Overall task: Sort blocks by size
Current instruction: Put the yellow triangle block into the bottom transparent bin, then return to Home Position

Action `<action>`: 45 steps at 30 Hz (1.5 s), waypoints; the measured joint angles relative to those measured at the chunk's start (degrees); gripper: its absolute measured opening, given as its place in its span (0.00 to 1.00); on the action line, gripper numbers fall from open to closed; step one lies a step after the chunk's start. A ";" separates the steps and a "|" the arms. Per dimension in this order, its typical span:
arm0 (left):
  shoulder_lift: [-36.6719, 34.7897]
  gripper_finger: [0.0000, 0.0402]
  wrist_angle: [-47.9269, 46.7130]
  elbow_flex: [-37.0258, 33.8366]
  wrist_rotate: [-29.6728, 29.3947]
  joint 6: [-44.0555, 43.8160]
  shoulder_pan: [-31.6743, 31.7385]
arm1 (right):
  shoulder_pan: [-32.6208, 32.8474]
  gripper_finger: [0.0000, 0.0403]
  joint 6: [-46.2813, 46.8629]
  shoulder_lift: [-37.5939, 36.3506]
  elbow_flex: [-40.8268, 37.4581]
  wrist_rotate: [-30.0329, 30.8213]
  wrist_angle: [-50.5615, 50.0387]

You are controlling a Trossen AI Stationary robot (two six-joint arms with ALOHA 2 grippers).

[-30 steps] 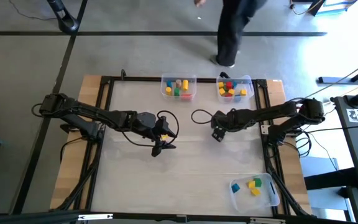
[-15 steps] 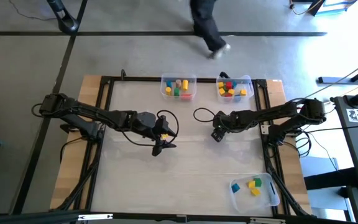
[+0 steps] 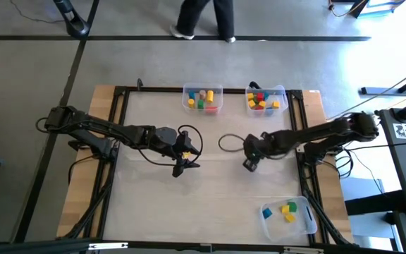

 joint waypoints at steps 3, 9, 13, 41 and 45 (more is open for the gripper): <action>0.00 0.60 0.00 0.00 0.02 0.14 -0.02 | 7.30 0.33 4.20 -2.95 3.57 -1.13 -5.43; 0.00 0.60 -0.02 0.00 0.02 0.20 -0.04 | 24.19 0.33 13.96 -8.15 6.23 -4.20 -6.61; 0.00 0.60 0.00 0.00 0.02 0.09 -0.05 | 35.32 0.34 25.59 -8.67 6.24 -4.75 -6.10; -8.23 0.44 -6.98 -0.91 0.42 6.19 0.96 | 38.23 0.57 27.47 -11.13 7.51 0.28 -7.14; -13.48 0.33 -7.24 -5.12 0.34 7.92 2.83 | 27.72 0.43 11.31 -12.48 7.51 -1.74 -6.20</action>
